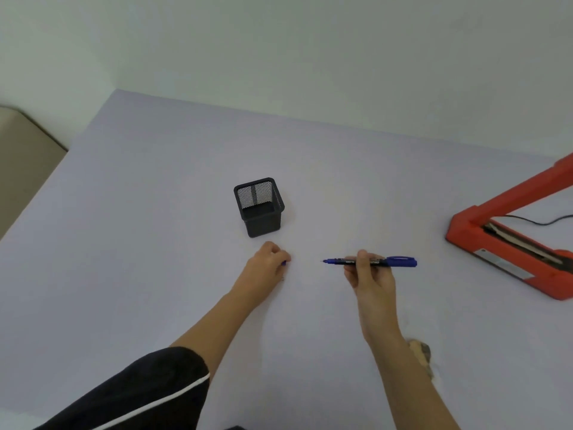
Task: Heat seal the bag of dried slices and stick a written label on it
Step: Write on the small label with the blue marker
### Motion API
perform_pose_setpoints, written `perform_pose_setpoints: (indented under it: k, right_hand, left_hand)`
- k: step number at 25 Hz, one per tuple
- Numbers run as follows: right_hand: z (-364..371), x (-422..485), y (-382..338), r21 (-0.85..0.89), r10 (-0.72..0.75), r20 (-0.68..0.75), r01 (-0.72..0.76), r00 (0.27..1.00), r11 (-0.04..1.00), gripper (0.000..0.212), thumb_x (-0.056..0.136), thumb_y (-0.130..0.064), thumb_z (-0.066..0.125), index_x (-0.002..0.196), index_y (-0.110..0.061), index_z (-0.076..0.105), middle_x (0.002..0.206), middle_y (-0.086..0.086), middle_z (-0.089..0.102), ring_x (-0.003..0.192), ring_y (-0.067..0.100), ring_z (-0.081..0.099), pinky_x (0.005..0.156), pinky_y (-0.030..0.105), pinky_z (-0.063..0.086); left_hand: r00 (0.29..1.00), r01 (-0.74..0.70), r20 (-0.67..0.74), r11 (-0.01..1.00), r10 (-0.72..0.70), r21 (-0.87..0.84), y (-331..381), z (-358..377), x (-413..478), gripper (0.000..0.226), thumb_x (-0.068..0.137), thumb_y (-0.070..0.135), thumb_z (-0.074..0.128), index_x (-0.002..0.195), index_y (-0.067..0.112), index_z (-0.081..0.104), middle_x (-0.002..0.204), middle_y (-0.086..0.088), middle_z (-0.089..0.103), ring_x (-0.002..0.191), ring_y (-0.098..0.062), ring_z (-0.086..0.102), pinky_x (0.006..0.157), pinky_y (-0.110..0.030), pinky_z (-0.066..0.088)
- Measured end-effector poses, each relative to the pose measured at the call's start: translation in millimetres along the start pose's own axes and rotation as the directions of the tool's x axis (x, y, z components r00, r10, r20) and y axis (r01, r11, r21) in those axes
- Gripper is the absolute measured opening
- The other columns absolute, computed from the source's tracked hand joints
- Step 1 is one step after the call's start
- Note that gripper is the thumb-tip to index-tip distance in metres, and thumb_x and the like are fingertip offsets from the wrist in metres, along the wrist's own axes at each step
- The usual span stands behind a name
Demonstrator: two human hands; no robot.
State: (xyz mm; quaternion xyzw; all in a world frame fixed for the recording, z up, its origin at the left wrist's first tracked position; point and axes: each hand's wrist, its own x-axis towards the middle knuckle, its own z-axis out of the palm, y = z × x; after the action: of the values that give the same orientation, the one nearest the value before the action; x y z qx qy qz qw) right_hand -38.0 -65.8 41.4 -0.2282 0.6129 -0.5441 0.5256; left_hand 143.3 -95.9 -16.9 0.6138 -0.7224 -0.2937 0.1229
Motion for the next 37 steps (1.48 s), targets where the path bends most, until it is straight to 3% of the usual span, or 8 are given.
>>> perform_pose_setpoints:
  k: [3, 6, 9, 19, 23, 31, 34, 37]
  right_hand:
    - [5.5, -9.7, -11.7, 0.03, -0.009, 0.021, 0.009, 1.0, 1.0, 0.012, 0.093, -0.021, 0.051, 0.084, -0.013, 0.054, 0.08, -0.002, 0.06, 0.07, 0.0, 0.065, 0.074, 0.013, 0.054]
    - [8.1, -21.5, -28.1, 0.104, -0.012, 0.011, 0.011, 1.0, 0.995, 0.011, 0.092, -0.019, 0.052, 0.083, -0.013, 0.053, 0.078, -0.004, 0.058, 0.066, -0.001, 0.065, 0.068, 0.011, 0.053]
    - [13.5, -34.8, -42.5, 0.182, 0.007, 0.022, -0.011, 1.0, 0.983, 0.008, 0.091, -0.018, 0.052, 0.085, -0.013, 0.055, 0.082, -0.002, 0.058, 0.067, 0.0, 0.066, 0.064, 0.011, 0.052]
    - [31.2, -50.5, -62.7, 0.167, -0.031, 0.148, 0.005, 0.989, 0.986, 0.008, 0.086, -0.019, 0.056, 0.083, -0.012, 0.057, 0.074, -0.001, 0.064, 0.071, 0.007, 0.066, 0.066, 0.015, 0.054]
    - [34.0, -52.6, -66.4, 0.198, -0.086, 0.18, 0.049, 0.98, 0.979, 0.003, 0.087, -0.006, 0.056, 0.085, -0.008, 0.055, 0.07, -0.004, 0.07, 0.075, 0.01, 0.068, 0.068, 0.018, 0.055]
    - [45.3, -54.6, -61.0, 0.101, -0.118, 0.23, 0.097, 0.966, 0.99, 0.012, 0.088, -0.002, 0.056, 0.08, -0.01, 0.051, 0.074, 0.003, 0.064, 0.076, 0.012, 0.067, 0.069, 0.019, 0.055]
    - [54.3, -45.6, -75.4, -0.052, -0.14, 0.35, 0.168, 0.926, 0.984, 0.009, 0.089, -0.011, 0.055, 0.086, -0.019, 0.052, 0.087, 0.001, 0.064, 0.077, 0.009, 0.067, 0.069, 0.019, 0.054]
    - [70.5, -24.5, -90.2, -0.022, -0.183, 0.317, 0.2, 0.931, 0.98, 0.006, 0.094, -0.021, 0.048, 0.092, -0.025, 0.05, 0.094, -0.007, 0.06, 0.082, 0.007, 0.06, 0.072, 0.021, 0.05]
  left_hand:
    - [0.978, 0.085, -0.164, 0.965, -0.128, -0.246, 21.9, -17.2, -6.0, 0.016, 0.085, 0.003, 0.058, 0.097, 0.007, 0.068, 0.09, -0.008, 0.065, 0.077, -0.015, 0.06, 0.078, -0.025, 0.051]
    - [0.93, 0.179, -0.071, 0.614, -0.361, -0.769, 60.7, -50.2, -34.1, 0.012, 0.085, 0.008, 0.063, 0.095, 0.014, 0.068, 0.079, 0.001, 0.066, 0.07, -0.006, 0.062, 0.069, -0.017, 0.05]
    - [0.942, 0.147, 0.01, 0.384, -0.336, -0.912, 85.3, -71.2, -62.1, 0.014, 0.087, 0.006, 0.06, 0.094, 0.013, 0.069, 0.08, -0.001, 0.069, 0.074, -0.011, 0.067, 0.071, -0.018, 0.054]
    - [0.953, 0.087, -0.079, 0.513, -0.294, -0.854, 99.2, -101.3, -71.3, 0.015, 0.086, 0.01, 0.063, 0.092, 0.022, 0.07, 0.083, 0.0, 0.071, 0.079, -0.012, 0.068, 0.07, -0.014, 0.053]
    - [0.956, 0.069, -0.105, 0.559, -0.274, -0.826, 99.9, -106.1, -71.2, 0.011, 0.085, 0.011, 0.064, 0.091, 0.017, 0.072, 0.073, 0.002, 0.072, 0.069, -0.008, 0.067, 0.065, -0.014, 0.052]
    - [0.954, 0.116, -0.042, 0.498, -0.296, -0.859, 89.9, -111.1, -71.9, 0.012, 0.087, 0.01, 0.061, 0.085, 0.014, 0.073, 0.062, 0.004, 0.068, 0.059, -0.006, 0.062, 0.059, -0.013, 0.05]
    - [0.952, 0.119, -0.03, 0.46, -0.305, -0.88, 79.4, -116.4, -67.2, 0.014, 0.088, 0.01, 0.06, 0.087, 0.015, 0.073, 0.065, 0.004, 0.069, 0.063, -0.006, 0.063, 0.063, -0.013, 0.052]
    - [0.951, 0.083, -0.055, 0.425, -0.303, -0.902, 67.1, -125.6, -54.6, 0.014, 0.089, 0.011, 0.058, 0.094, 0.014, 0.072, 0.073, 0.001, 0.071, 0.07, -0.01, 0.065, 0.068, -0.016, 0.053]
